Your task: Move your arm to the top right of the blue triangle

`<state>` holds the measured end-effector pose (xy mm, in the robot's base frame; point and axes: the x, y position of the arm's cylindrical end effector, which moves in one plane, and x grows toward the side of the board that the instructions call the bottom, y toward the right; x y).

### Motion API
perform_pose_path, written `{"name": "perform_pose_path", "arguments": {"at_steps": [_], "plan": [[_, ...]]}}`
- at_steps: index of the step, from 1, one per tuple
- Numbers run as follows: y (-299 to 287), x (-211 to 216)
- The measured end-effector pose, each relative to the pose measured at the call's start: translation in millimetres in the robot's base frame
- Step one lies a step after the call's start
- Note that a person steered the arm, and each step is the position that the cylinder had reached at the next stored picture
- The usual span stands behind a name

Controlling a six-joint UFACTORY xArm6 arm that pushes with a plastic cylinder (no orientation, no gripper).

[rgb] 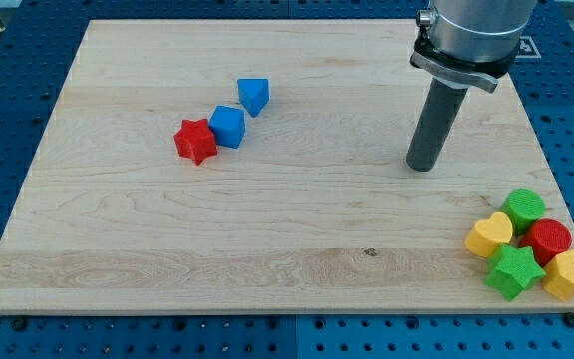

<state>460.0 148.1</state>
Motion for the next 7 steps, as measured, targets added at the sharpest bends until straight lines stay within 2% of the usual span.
{"name": "perform_pose_path", "arguments": {"at_steps": [3,5,7], "plan": [[0,-21],[-2,-86],[-51,-138]]}}
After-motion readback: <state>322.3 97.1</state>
